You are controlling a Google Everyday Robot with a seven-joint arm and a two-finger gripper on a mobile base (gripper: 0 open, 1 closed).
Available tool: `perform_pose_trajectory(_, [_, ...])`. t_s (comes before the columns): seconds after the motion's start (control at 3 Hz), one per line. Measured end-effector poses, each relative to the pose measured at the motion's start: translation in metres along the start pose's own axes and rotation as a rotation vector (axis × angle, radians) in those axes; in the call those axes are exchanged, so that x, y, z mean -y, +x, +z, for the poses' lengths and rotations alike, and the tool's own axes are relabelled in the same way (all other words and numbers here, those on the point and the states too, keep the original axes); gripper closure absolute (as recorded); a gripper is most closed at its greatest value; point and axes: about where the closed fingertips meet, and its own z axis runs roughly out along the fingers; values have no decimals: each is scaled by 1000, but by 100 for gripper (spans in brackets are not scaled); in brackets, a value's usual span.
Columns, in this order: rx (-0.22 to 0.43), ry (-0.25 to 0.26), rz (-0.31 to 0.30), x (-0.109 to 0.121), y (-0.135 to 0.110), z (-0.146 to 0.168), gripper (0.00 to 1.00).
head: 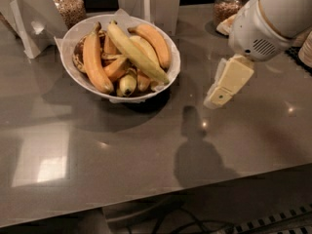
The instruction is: Pick banana from white bowl
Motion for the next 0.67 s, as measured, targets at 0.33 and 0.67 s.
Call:
perform_pose_trajectory(0.33, [122,22,48,23,-31,28,0])
perform_pose_trajectory(0.67, [230,30,100,42,-58,57,0])
